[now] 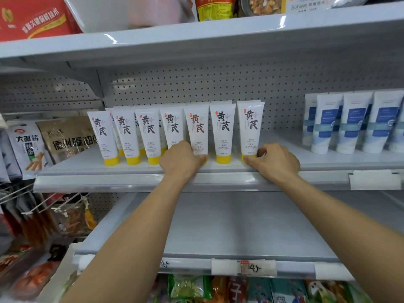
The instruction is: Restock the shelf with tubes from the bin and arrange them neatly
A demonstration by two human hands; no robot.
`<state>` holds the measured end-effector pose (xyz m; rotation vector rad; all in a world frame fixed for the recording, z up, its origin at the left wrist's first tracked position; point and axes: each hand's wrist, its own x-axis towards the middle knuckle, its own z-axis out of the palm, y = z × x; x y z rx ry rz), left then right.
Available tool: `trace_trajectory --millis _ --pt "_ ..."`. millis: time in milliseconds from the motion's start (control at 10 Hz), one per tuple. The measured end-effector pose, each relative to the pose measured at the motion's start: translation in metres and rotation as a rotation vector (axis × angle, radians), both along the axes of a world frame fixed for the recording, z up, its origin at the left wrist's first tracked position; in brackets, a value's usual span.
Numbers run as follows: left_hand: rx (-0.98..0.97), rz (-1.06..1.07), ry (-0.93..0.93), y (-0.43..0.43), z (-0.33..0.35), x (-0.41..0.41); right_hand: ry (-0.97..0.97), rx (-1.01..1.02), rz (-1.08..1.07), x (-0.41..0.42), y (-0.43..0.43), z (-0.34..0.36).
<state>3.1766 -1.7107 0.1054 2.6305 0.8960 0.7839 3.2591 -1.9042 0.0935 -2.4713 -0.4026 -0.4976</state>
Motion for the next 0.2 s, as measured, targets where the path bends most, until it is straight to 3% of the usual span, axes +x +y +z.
trace_trajectory --millis 200 --pt "-0.037 -0.116 -0.023 0.001 -0.003 -0.020 -0.008 0.012 0.056 -0.007 -0.010 0.001"
